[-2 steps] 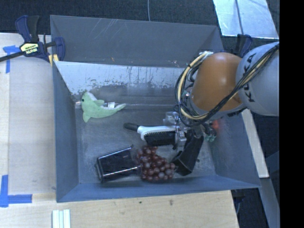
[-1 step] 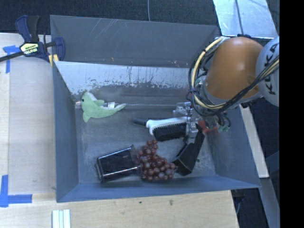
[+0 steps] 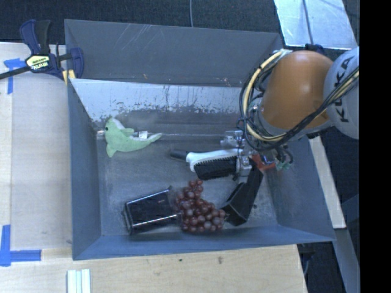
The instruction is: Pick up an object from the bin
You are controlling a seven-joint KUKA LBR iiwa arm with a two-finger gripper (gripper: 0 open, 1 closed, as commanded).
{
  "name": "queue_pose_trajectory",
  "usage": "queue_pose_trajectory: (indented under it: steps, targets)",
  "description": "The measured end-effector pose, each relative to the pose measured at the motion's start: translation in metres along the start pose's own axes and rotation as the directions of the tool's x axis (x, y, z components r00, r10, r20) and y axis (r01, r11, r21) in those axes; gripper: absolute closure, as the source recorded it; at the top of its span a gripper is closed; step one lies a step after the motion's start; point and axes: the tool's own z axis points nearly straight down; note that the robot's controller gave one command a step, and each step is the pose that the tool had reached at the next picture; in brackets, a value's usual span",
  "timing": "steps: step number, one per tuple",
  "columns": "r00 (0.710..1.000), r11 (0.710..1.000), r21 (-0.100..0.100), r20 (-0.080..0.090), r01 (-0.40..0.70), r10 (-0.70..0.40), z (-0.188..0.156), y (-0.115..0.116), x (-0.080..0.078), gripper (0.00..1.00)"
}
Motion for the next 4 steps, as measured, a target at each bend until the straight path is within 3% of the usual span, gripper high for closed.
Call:
queue_pose_trajectory:
  steps: [1, 2, 3, 4]
  targets:
    - [1.0, 1.0, -0.002, -0.013, -0.014, 0.014, 0.065, 0.005, -0.003, 1.0]
    - [1.0, 1.0, 0.001, 0.0, 0.012, -0.012, 0.091, 0.008, 0.002, 1.0]
    - [1.0, 1.0, -0.001, -0.01, 0.005, -0.005, 0.058, 0.008, 0.008, 1.0]
    - [1.0, 1.0, 0.002, 0.008, -0.017, 0.017, 0.035, 0.002, -0.001, 1.0]
